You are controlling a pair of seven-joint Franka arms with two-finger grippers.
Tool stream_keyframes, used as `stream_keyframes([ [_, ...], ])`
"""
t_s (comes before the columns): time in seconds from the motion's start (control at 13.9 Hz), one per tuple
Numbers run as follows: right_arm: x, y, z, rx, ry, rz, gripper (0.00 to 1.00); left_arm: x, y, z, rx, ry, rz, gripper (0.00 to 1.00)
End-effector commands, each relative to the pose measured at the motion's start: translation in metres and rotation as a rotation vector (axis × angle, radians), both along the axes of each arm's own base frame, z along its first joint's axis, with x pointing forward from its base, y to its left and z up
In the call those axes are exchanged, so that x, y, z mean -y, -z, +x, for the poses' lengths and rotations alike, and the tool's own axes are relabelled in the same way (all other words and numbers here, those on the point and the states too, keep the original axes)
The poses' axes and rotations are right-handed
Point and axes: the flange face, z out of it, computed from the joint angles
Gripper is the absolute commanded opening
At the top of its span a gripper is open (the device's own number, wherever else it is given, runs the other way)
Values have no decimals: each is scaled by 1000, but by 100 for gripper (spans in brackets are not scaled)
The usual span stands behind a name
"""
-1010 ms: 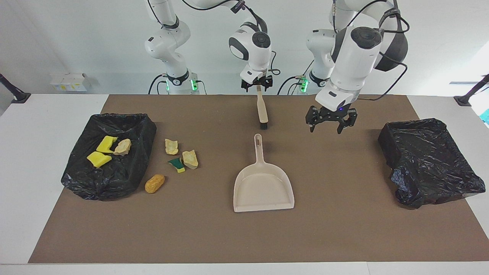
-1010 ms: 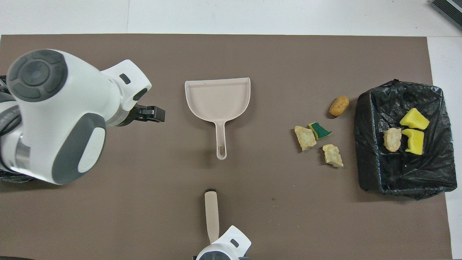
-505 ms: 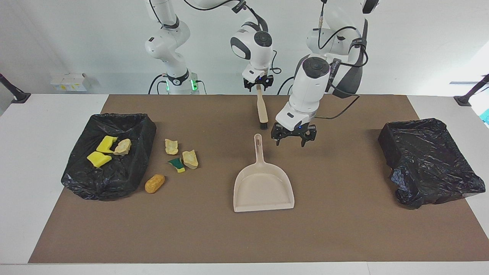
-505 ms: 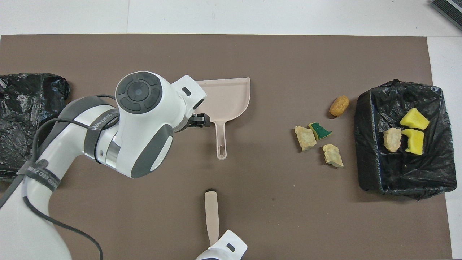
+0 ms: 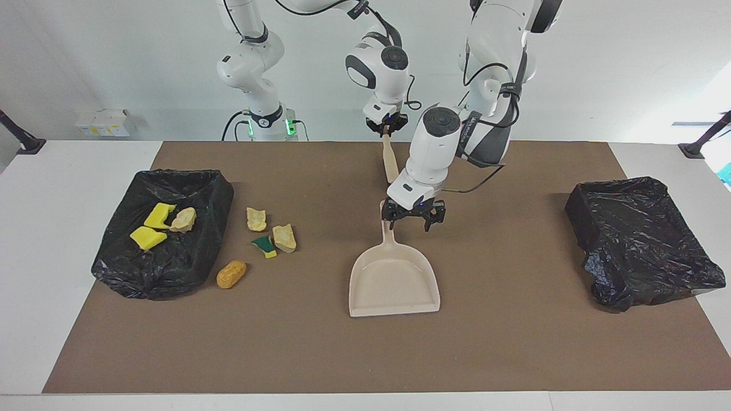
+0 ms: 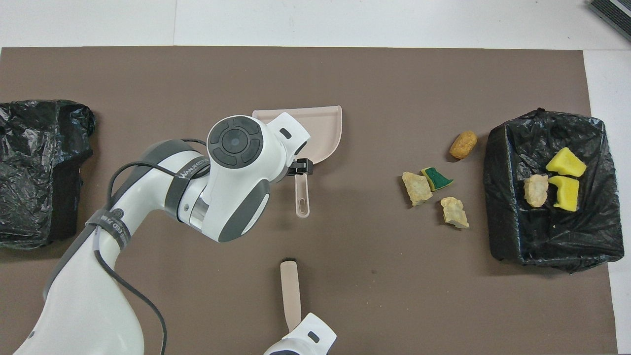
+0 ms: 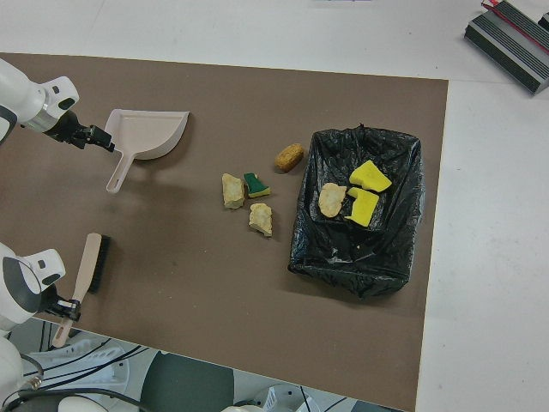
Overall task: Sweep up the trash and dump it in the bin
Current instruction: 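Reach the left gripper to the dustpan while the right gripper approaches the brush, then grasp the dustpan handle with the left gripper while the right gripper lifts the brush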
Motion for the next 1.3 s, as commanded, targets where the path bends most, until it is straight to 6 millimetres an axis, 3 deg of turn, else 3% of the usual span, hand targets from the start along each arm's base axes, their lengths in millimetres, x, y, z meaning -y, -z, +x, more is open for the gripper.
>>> stream_keyframes([
  [0.0, -1, -16, 8, -9, 33, 21, 0, 34, 22, -17, -12, -54, -13, 100],
  [0.36, 44, -51, 53, -15, 152, 20, 0, 39, 28, -22, -28, -83, -7, 99],
  [0.58, 76, -60, 80, -14, 213, -12, 0, 44, 29, -27, -34, -65, 0, 54],
  [0.72, 116, -71, 108, 7, 243, -57, 0, 45, 30, -31, -46, -49, 13, 0],
  [0.94, 162, -70, 143, 53, 199, -119, 0, 54, 29, -38, -47, -31, 17, 0],
  [1.08, 185, -69, 163, 88, 168, -145, 0, 47, 25, -34, -47, -23, 22, 0],
  [1.23, 218, -63, 190, 101, 159, -177, 0, 36, 14, -28, -41, 115, 49, 0],
])
